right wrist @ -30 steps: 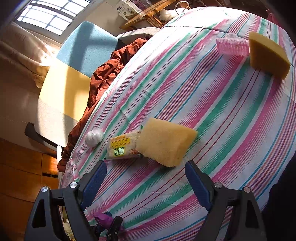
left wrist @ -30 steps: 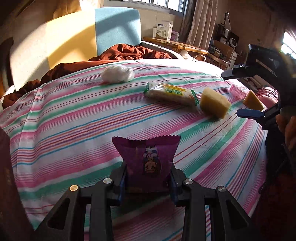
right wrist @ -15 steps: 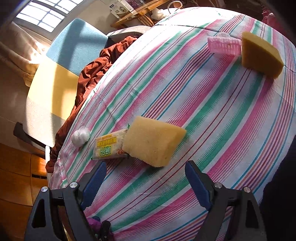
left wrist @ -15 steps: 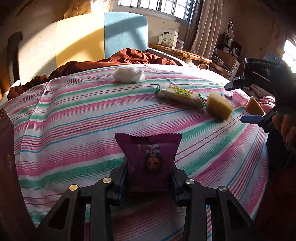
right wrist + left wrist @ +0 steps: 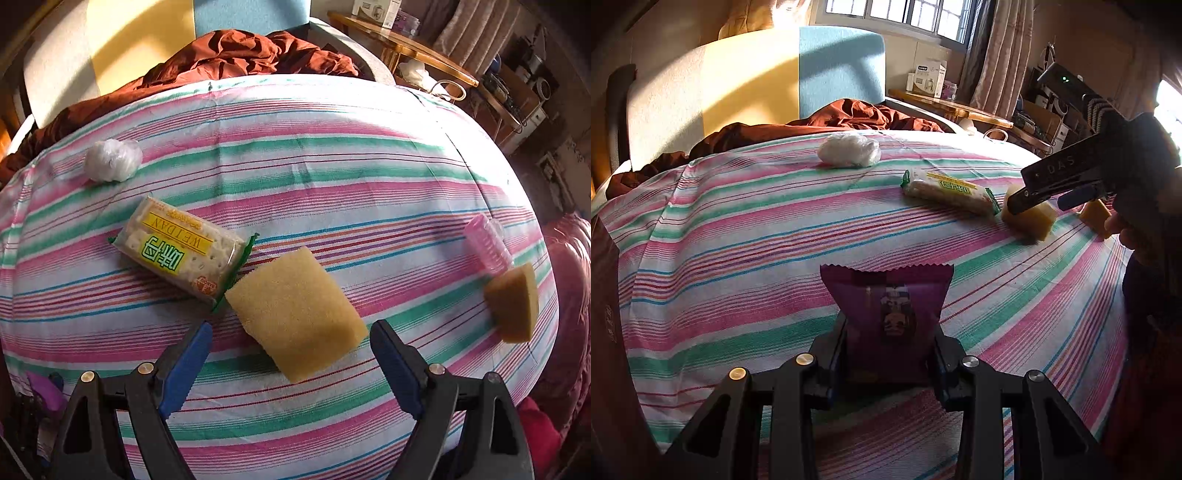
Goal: Organize objects
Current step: 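Grasp the yellow sponge with the right gripper and lift it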
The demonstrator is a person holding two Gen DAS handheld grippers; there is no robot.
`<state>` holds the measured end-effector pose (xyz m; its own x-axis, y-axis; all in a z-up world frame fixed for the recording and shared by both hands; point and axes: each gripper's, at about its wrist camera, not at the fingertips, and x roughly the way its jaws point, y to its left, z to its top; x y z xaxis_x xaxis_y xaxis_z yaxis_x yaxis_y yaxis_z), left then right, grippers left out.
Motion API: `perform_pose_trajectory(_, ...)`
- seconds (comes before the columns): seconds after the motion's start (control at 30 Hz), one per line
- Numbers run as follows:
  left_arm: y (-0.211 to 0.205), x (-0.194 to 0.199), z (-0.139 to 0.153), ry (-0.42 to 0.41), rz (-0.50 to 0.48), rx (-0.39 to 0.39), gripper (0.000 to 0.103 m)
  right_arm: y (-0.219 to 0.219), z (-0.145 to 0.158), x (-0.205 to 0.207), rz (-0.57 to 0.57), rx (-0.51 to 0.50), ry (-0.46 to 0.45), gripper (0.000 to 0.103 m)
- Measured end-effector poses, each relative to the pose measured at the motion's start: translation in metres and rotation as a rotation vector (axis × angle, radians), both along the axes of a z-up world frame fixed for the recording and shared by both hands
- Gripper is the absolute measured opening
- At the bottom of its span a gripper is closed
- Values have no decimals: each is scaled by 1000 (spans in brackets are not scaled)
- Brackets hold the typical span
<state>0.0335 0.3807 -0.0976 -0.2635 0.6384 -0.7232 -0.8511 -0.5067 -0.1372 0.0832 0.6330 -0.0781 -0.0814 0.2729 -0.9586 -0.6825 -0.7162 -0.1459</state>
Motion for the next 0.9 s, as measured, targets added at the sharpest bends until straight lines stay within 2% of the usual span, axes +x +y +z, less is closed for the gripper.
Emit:
perform_pose_trajectory(0.1, -1, -1, 0, -11, -1, 8, 39, 8, -10, -4, 2, 26, -29, 87)
perform_pose_trajectory(0.13, -1, -2, 0, -17, -1, 12, 40, 9, -13, -3, -4, -5, -11, 69)
perform_pose_trajectory(0.23, -1, -2, 0, -15, -1, 13, 40, 2, -9, 6, -25, -38, 31, 61)
perform_pose_trajectory(0.3, 0, -2, -1, -15, -2, 15, 40, -13, -7, 10, -16, -97, 88, 61)
perform_pose_trajectory(0.4, 0, -2, -1, -15, -2, 16, 40, -39, -10, 13, -7, -70, 79, 61)
perform_pose_trajectory(0.47, -1, -2, -1, -15, -2, 16, 40, -47, -9, 16, -14, -142, 157, 61)
perform_pose_trajectory(0.53, -1, -2, -1, -14, -2, 15, 40, -56, -9, 17, 5, -115, 147, 61)
perform_pose_trajectory(0.6, 0, -2, 0, -9, -1, 13, 40, -58, -10, 17, 26, -155, 180, 61)
perform_pose_trajectory(0.9, 1, 1, 0, 11, 1, 0, 40, -50, -18, 21, 49, -160, 181, 62)
